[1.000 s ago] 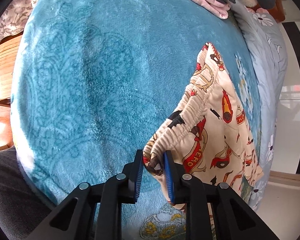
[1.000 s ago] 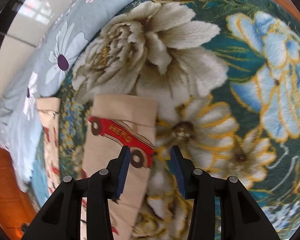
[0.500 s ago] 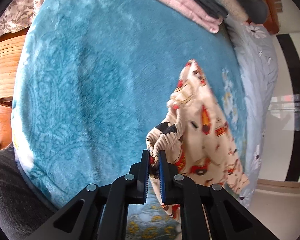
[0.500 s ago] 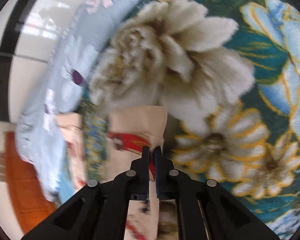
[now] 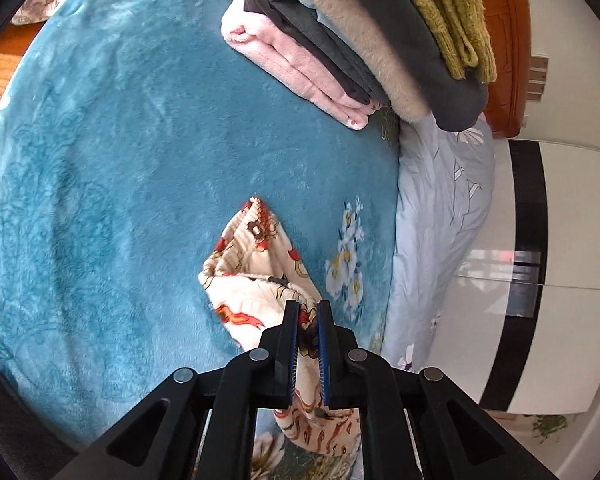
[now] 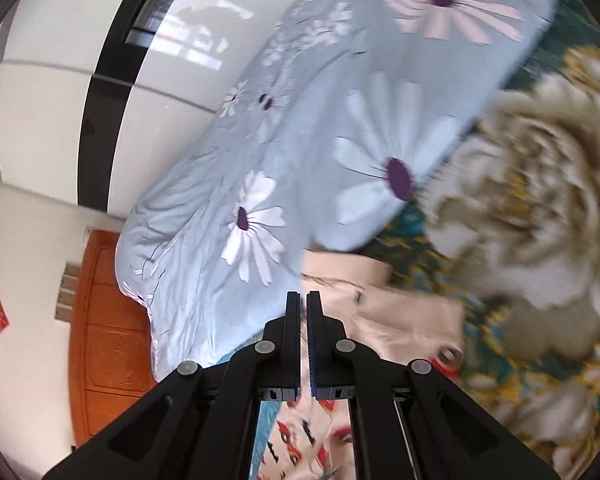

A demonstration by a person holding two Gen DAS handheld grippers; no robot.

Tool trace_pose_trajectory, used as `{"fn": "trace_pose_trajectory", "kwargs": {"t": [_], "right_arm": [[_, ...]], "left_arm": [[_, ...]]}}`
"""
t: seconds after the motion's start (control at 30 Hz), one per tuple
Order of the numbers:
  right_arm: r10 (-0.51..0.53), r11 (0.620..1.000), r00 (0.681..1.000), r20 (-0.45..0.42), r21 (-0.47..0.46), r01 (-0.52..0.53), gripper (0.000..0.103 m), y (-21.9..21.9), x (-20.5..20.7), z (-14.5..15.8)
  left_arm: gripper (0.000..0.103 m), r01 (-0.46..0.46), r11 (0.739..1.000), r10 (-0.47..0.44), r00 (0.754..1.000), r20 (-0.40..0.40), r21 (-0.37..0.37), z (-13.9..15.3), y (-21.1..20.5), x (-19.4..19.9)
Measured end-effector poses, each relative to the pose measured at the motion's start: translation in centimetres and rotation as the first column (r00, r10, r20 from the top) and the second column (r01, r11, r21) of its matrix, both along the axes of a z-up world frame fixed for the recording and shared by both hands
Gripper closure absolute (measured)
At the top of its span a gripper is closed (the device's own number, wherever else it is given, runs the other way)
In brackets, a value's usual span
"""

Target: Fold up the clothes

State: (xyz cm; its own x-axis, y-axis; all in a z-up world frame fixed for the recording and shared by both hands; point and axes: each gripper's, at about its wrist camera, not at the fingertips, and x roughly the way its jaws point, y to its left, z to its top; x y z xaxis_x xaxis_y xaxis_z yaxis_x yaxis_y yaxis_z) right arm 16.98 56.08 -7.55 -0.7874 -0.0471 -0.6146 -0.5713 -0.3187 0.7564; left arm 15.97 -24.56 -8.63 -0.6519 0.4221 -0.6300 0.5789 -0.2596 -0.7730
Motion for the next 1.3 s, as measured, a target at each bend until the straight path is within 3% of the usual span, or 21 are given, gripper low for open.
{"fn": "trace_pose_trajectory", "kwargs": {"t": [0.13, 0.27, 0.33, 0.37, 0.4, 0.47, 0.5, 0.67, 0.83, 0.93, 1.0, 1.17, 1.3], "right_arm": [[0.068, 0.997, 0.991, 0.112, 0.015, -0.070, 0.100, -0.8, -2.7, -1.4], [0.150, 0.987, 0.947, 0.283, 0.020, -0.162, 0.097, -2.2, -4.0, -4.6], [0.162, 0.984, 0.933, 0.322, 0.018, -0.177, 0.097, -2.9, -4.3, -6.1], [0.164, 0.983, 0.924, 0.347, 0.015, -0.181, 0.092, -3.3, -4.5, -6.8], [0.166, 0.983, 0.917, 0.364, 0.019, -0.185, 0.077, -3.6, -4.9, -7.2], [0.167, 0.981, 0.903, 0.395, 0.029, -0.194, 0.060, -4.1, -5.8, -7.9], [0.168, 0.978, 0.894, 0.415, 0.047, -0.205, 0.060, -4.4, -6.4, -8.1], [0.128, 0.966, 0.818, 0.561, 0.118, -0.232, 0.060, -5.6, -9.1, -9.1], [0.101, 0.966, 0.780, 0.618, 0.128, -0.227, 0.060, -6.1, -10.1, -10.1], [0.097, 0.963, 0.768, 0.633, 0.134, -0.232, 0.065, -6.1, -9.9, -10.1], [0.088, 0.960, 0.753, 0.653, 0.146, -0.239, 0.081, -6.1, -9.6, -10.2], [0.084, 0.970, 0.788, 0.610, 0.129, -0.204, 0.096, -5.6, -7.4, -9.8], [0.078, 0.972, 0.829, 0.554, 0.142, -0.186, 0.100, -5.4, -5.2, -8.5]], "left_arm": [[0.094, 0.018, 1.000, -0.018, 1.000, 0.011, -0.015, 0.3, 0.4, 0.0], [0.094, 0.003, 1.000, -0.004, 0.998, 0.058, 0.003, -1.1, 0.0, 0.7], [0.094, -0.010, 1.000, 0.009, 0.997, 0.077, 0.016, -1.8, -0.2, 1.1], [0.094, -0.014, 1.000, 0.013, 0.997, 0.083, 0.022, -2.0, -0.3, 1.3], [0.094, -0.019, 0.999, 0.017, 0.996, 0.089, 0.027, -2.2, -0.3, 1.4], [0.094, -0.020, 1.000, 0.017, 0.996, 0.092, 0.023, -2.2, -0.5, 1.7], [0.094, -0.021, 1.000, 0.018, 0.996, 0.092, 0.024, -2.2, -0.5, 1.7], [0.094, -0.024, 0.999, 0.022, 0.995, 0.095, 0.023, -2.4, -0.3, 1.8], [0.094, -0.036, 0.999, 0.033, 0.993, 0.110, 0.028, -2.9, -0.5, 2.5], [0.094, -0.043, 0.998, 0.039, 0.993, 0.114, 0.034, -3.1, -0.6, 2.8], [0.094, -0.045, 0.998, 0.041, 0.992, 0.118, 0.036, -3.2, -0.7, 2.9], [0.094, -0.050, 0.998, 0.044, 0.991, 0.123, 0.045, -3.4, -0.9, 3.3], [0.094, -0.058, 0.997, 0.051, 0.992, 0.112, 0.057, -2.9, -1.2, 3.3]]}}
